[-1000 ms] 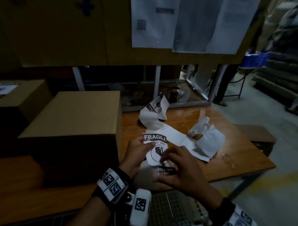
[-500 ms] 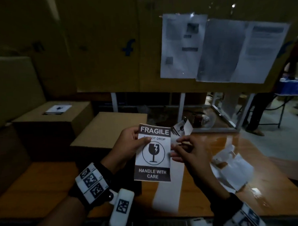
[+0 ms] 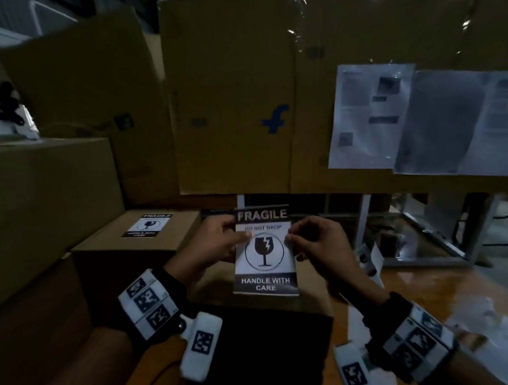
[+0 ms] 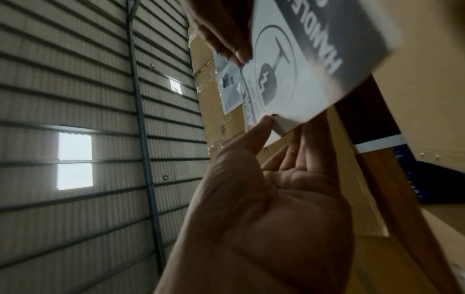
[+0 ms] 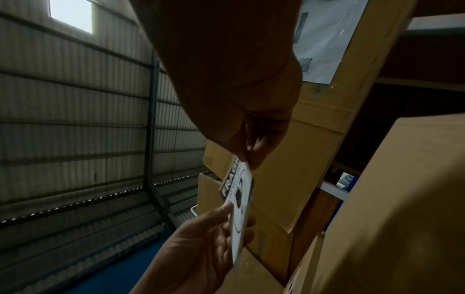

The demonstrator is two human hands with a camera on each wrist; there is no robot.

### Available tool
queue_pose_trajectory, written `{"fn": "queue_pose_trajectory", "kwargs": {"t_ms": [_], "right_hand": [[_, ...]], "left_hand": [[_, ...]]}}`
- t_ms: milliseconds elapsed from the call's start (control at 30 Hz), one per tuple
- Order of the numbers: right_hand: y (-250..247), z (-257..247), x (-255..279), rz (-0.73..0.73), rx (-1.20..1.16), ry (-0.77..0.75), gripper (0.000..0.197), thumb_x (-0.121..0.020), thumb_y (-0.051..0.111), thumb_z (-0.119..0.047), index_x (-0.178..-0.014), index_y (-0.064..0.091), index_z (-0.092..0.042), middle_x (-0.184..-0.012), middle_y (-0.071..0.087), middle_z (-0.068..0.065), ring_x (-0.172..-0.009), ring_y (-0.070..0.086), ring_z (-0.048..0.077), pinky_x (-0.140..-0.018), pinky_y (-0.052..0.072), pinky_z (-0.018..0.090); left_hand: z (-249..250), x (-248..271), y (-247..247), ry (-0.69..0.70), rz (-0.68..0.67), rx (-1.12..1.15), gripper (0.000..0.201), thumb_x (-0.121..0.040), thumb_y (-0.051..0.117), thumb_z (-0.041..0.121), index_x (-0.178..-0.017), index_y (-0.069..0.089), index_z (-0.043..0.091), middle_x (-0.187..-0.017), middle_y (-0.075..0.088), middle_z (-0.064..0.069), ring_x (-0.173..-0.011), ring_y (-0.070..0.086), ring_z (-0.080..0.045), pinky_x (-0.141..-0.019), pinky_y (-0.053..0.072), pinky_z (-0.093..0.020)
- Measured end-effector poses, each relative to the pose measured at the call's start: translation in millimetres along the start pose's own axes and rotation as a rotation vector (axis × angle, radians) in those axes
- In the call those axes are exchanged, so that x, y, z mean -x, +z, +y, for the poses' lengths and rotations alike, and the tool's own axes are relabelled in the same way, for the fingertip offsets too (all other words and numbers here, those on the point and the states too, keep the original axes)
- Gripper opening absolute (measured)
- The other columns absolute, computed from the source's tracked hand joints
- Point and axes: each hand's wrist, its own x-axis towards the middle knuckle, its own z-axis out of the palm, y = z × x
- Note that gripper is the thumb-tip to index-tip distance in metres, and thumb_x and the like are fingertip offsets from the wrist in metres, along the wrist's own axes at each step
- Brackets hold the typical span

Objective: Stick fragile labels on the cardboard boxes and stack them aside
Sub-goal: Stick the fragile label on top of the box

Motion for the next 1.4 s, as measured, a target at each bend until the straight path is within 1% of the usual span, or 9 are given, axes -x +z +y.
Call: {"fn": "queue_pose_trajectory", "kwargs": {"t_ms": [167, 300, 567, 733, 867, 1000, 1167, 1267, 1400], "right_hand": [[19.3, -2.4, -36.7, -0.043, -0.038, 0.091, 0.002, -0.09, 0.067, -0.006, -0.088, 0.067, -0.006, -0.08, 0.07, 0.009, -0.06, 0.062, 0.015, -0.054, 0.05, 0.025], [21.5, 8.9, -58.4, -0.134, -0.02, 0.218, 0.009, -0.089, 0.065, 0.002, -0.096, 0.064, 0.007, -0.07, 0.063, 0.01, -0.05, 0.057, 0.01, -0.049, 0.049, 0.022], [11.9, 43.4, -75.7, -0.264, 0.143, 0.363, 0.013, -0.081, 0.07, 0.007, -0.092, 0.066, 0.014, -0.075, 0.065, 0.013, -0.061, 0.06, 0.015, -0.053, 0.051, 0.019], [16.3, 61.2, -78.3, -0.283, 0.22, 0.359, 0.014, -0.082, 0.073, 0.0, -0.089, 0.069, 0.011, -0.087, 0.072, 0.021, -0.075, 0.066, 0.021, -0.066, 0.055, 0.023], [19.5, 68.4, -82.6, -0.282, 0.232, 0.367, 0.011, -0.082, 0.075, -0.003, -0.085, 0.072, 0.007, -0.082, 0.074, 0.017, -0.071, 0.067, 0.019, -0.075, 0.057, 0.032], [23.2, 69.0, -84.4, -0.297, 0.336, 0.352, 0.016, -0.074, 0.083, -0.014, -0.08, 0.076, -0.001, -0.081, 0.075, 0.014, -0.07, 0.067, 0.016, -0.078, 0.057, 0.035], [27.8, 64.5, -81.8, -0.296, 0.385, 0.344, 0.021, -0.073, 0.085, -0.016, -0.083, 0.076, 0.0, -0.084, 0.075, 0.014, -0.073, 0.069, 0.016, -0.072, 0.057, 0.027], [30.4, 60.9, -80.2, -0.288, 0.415, 0.344, 0.022, -0.071, 0.086, -0.015, -0.082, 0.075, 0.001, -0.083, 0.075, 0.011, -0.07, 0.067, 0.01, -0.067, 0.055, 0.022], [33.1, 56.1, -80.1, -0.324, 0.537, 0.32, 0.021, -0.07, 0.087, -0.016, -0.083, 0.076, -0.005, -0.085, 0.075, 0.003, -0.069, 0.062, 0.0, -0.06, 0.048, 0.011]], "left_hand": [[4.8, -34.1, -24.1, -0.071, -0.041, -0.037, 0.027, -0.09, 0.061, -0.003, -0.115, 0.059, 0.009, -0.087, 0.07, -0.007, -0.054, 0.067, -0.007, -0.042, 0.047, -0.017], [-4.1, -61.1, -25.3, -0.077, -0.08, -0.123, 0.049, -0.089, 0.061, -0.006, -0.134, 0.047, 0.006, -0.083, 0.066, -0.005, -0.06, 0.066, -0.01, -0.043, 0.046, -0.018], [-35.1, -92.2, 0.6, -0.052, -0.224, -0.317, 0.089, -0.086, 0.065, -0.003, -0.155, 0.013, 0.018, -0.092, 0.067, -0.005, -0.079, 0.067, -0.017, -0.057, 0.051, -0.024], [-40.1, -98.8, 6.5, -0.066, -0.303, -0.415, 0.089, -0.088, 0.063, -0.003, -0.155, 0.009, 0.02, -0.077, 0.06, 0.004, -0.06, 0.06, -0.002, -0.048, 0.046, -0.014], [-42.8, -104.3, 7.8, -0.067, -0.356, -0.529, 0.09, -0.089, 0.064, 0.001, -0.155, 0.008, 0.024, -0.087, 0.062, 0.004, -0.073, 0.061, -0.003, -0.054, 0.049, -0.015], [-45.1, -107.9, 7.9, -0.036, -0.386, -0.664, 0.092, -0.089, 0.066, 0.005, -0.156, 0.007, 0.024, -0.114, 0.065, -0.007, -0.09, 0.062, -0.012, -0.071, 0.053, -0.022], [-46.8, -111.4, 5.8, -0.004, -0.407, -0.765, 0.09, -0.089, 0.066, 0.005, -0.156, 0.007, 0.021, -0.122, 0.062, -0.013, -0.088, 0.06, -0.014, -0.057, 0.043, -0.013], [-50.2, -113.1, 4.6, 0.001, -0.406, -0.782, 0.089, -0.088, 0.067, 0.005, -0.156, 0.011, 0.019, -0.136, 0.054, -0.014, -0.116, 0.058, -0.023, -0.078, 0.047, -0.022], [-53.7, -113.9, 6.2, 0.042, -0.415, -0.917, 0.083, -0.087, 0.069, 0.013, -0.154, 0.02, 0.018, -0.148, 0.045, -0.008, -0.129, 0.049, -0.024, -0.097, 0.043, -0.03]]}}
